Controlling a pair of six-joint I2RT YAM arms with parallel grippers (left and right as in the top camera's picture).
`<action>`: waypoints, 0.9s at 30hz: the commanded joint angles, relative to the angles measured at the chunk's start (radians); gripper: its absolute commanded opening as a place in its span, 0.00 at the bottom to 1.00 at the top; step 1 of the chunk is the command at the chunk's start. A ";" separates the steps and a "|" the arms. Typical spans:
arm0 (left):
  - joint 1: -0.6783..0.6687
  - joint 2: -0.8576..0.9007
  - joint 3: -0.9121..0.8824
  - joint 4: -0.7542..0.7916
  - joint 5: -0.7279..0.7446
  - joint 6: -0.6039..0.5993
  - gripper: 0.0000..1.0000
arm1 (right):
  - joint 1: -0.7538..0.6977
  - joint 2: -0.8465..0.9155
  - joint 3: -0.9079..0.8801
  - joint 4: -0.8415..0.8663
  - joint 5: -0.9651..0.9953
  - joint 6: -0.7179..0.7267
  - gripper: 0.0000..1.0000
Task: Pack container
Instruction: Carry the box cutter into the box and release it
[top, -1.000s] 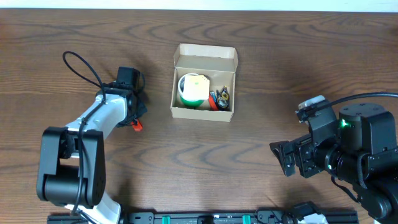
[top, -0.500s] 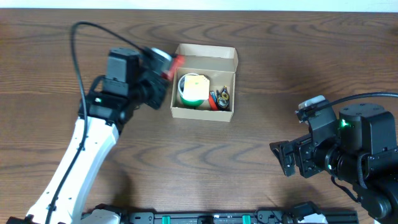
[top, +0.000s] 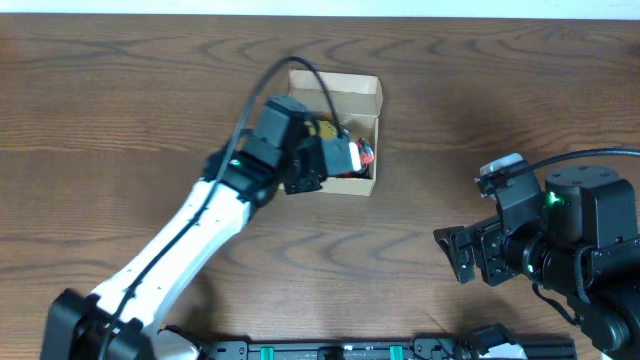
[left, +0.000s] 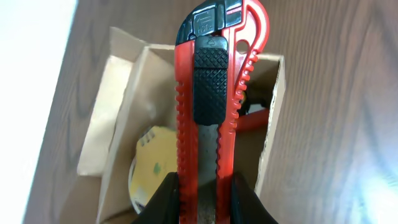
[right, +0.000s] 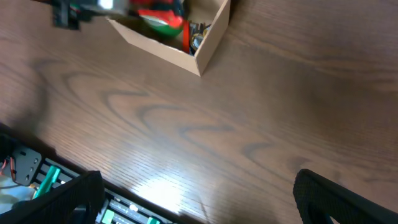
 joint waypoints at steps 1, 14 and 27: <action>-0.023 0.048 0.001 0.008 -0.119 0.098 0.06 | -0.004 0.000 0.001 -0.001 0.006 -0.016 0.99; -0.029 0.090 0.001 0.040 -0.130 0.098 0.06 | -0.004 0.000 0.001 -0.001 0.006 -0.016 0.99; -0.029 0.094 0.001 0.043 -0.131 0.060 0.55 | -0.004 0.000 0.001 -0.001 0.006 -0.016 0.99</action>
